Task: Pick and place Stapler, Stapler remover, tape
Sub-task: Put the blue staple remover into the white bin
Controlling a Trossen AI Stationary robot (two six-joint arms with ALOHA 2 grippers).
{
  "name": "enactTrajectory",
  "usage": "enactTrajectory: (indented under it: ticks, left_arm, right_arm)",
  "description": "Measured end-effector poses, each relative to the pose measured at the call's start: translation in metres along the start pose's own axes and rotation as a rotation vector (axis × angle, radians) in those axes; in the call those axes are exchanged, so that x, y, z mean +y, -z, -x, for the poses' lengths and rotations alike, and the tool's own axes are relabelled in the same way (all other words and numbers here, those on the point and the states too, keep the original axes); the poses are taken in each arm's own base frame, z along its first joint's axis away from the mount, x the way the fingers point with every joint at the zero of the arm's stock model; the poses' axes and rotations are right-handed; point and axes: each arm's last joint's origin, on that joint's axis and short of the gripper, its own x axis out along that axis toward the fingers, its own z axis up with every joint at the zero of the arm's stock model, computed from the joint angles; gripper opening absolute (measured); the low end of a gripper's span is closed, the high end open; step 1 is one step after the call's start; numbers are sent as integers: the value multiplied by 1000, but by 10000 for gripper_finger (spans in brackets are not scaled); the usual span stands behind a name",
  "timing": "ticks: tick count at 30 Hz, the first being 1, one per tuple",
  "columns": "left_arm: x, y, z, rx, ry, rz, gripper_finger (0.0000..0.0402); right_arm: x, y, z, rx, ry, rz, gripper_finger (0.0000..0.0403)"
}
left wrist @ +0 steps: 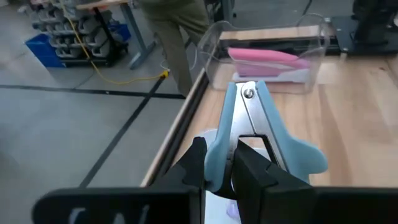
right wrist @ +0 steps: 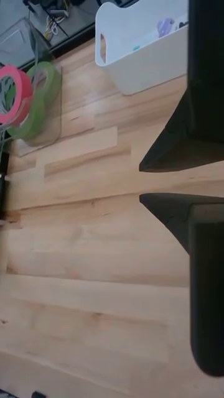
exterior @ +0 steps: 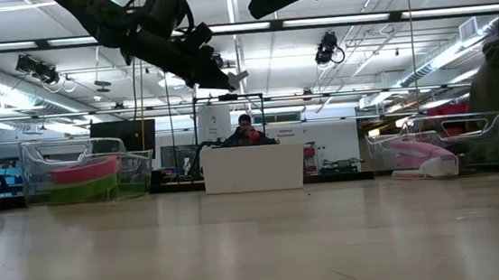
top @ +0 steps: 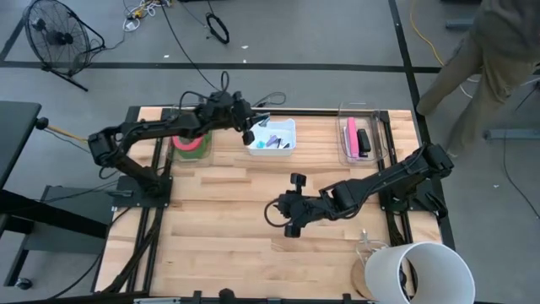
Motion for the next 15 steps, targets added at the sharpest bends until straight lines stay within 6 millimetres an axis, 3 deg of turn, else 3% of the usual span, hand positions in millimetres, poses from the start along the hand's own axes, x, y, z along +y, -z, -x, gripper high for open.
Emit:
enactTrajectory:
  ticks: [8, 15]
  left_arm:
    - [6, 13, -16, -2, 0, 35, 57]
    - [5, 14, -18, -9, 14, 40, 106]
  right_arm:
    - [-1, 0, 0, 5, 3, 1, 64]
    - [-1, 1, 0, 7, 3, 2, 64]
